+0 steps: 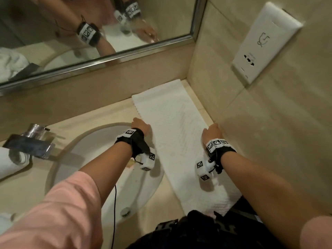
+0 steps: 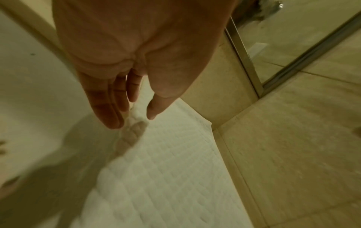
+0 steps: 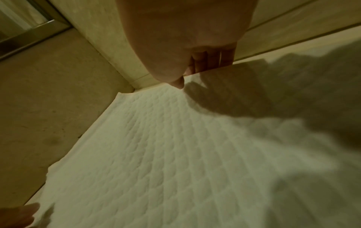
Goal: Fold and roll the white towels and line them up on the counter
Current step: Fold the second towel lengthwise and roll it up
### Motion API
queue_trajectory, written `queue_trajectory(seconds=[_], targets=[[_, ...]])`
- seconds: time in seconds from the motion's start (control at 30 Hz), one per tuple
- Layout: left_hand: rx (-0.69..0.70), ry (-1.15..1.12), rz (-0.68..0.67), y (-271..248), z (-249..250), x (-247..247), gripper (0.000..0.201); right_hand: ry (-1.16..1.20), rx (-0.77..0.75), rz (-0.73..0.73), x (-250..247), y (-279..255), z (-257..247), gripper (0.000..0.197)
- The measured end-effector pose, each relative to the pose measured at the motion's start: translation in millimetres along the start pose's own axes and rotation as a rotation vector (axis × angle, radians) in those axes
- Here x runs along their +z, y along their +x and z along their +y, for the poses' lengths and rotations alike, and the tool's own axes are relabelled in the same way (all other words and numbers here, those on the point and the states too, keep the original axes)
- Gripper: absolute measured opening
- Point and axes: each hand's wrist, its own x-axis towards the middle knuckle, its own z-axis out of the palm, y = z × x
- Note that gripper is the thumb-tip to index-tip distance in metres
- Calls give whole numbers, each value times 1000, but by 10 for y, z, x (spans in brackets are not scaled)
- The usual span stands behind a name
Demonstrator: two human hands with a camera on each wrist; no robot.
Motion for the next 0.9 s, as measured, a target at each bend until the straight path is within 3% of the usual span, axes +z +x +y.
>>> queue_trajectory(seconds=[0.07,0.17,0.23,0.33,0.47,0.6,0.63,0.7,0.77,0.87,0.9], targets=[[-14,-157,-68,-75,-62,78,42,21,41,-19,-43,-75,93,39],[-46,-278,-144,-236,-136,171,11,3,-24,-62,-118,-128,222,39],[-72,-304,-136,-301,-175,251,24,-1,-72,-77,-180,-153,275,37],[-82,-287,-117,-410,-213,361,27,62,-84,-85,-238,-170,294,35],[-50,-193,-110,-478,-264,453,17,155,-7,-145,-265,-215,233,36],[-56,-88,-148,-427,-319,502,25,303,84,-179,-304,-250,202,34],[-50,-82,-142,-430,-311,502,26,264,52,-200,-237,-169,260,32],[-51,-91,-132,-434,-292,504,28,-90,-58,-167,-201,-158,307,27],[-65,-104,-145,-434,-274,497,29,-113,-30,-214,-277,-204,223,23],[-86,-117,-186,-432,-246,471,34,-203,-147,-164,-449,-417,32,31],[-92,-133,-196,-410,-245,471,37,-182,-101,-142,-440,-383,-26,34]])
